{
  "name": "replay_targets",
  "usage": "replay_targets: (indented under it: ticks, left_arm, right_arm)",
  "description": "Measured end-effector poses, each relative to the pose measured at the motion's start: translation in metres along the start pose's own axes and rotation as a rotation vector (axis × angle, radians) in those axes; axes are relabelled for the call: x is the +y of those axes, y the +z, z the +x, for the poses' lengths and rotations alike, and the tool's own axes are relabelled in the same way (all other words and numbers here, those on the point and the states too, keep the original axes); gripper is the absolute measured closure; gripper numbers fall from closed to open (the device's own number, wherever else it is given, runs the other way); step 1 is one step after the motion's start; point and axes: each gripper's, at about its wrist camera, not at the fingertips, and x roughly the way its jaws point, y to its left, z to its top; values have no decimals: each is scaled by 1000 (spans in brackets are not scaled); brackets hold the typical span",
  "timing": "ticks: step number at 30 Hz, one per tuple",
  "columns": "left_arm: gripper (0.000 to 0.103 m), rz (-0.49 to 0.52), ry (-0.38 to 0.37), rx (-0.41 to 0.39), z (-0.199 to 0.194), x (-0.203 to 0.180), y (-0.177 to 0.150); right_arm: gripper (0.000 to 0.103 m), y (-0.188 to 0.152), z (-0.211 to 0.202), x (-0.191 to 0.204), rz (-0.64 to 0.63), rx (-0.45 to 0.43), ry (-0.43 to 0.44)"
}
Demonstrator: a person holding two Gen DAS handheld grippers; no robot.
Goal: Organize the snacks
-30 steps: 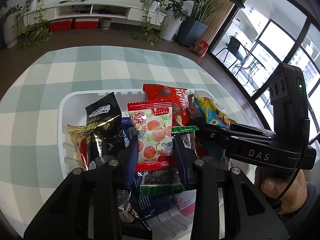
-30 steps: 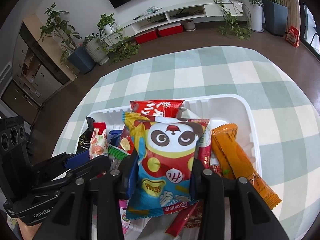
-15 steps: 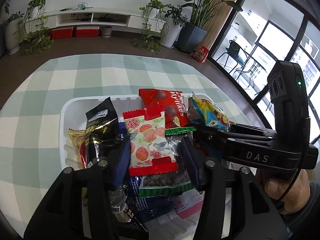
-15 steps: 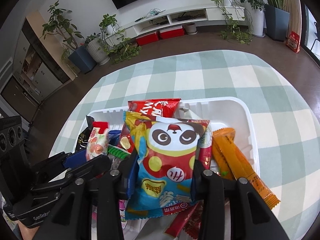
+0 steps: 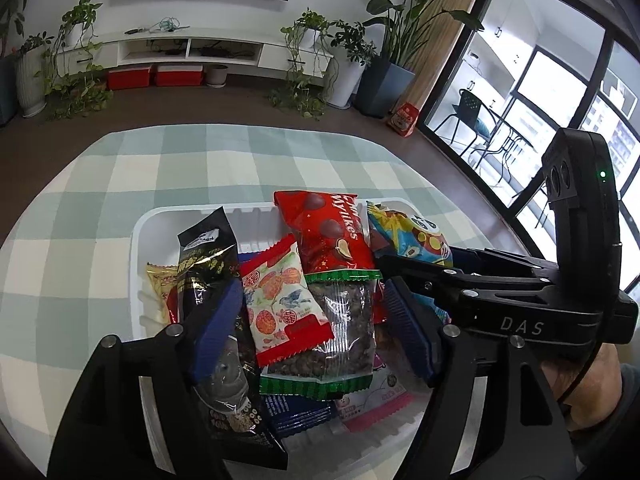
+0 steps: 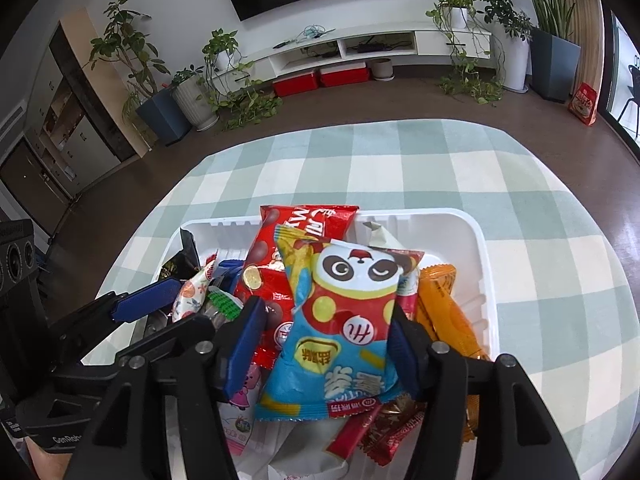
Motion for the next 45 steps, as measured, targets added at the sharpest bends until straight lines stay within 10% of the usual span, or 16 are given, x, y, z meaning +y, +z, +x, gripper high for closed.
replay_targets:
  ticks: [13, 25, 30, 37, 45]
  left_arm:
    - [0, 8, 42, -144, -54, -15, -9]
    - [0, 131, 163, -395, -175, -86, -72]
    - [0, 92, 394, -610, -244, -128, -111]
    - [0, 50, 464, -633, -294, -144, -136]
    - [0, -2, 467, -553, -311, -150, -160]
  right_arm:
    - [22, 1, -53, -11, 43, -127, 7]
    - [0, -59, -212, 4, -42, -650, -77]
    - [0, -87, -259, -1, 23, -767, -41]
    - [0, -134, -329, 18, 5, -993, -185]
    - [0, -162, -334, 27, 81, -855, -262]
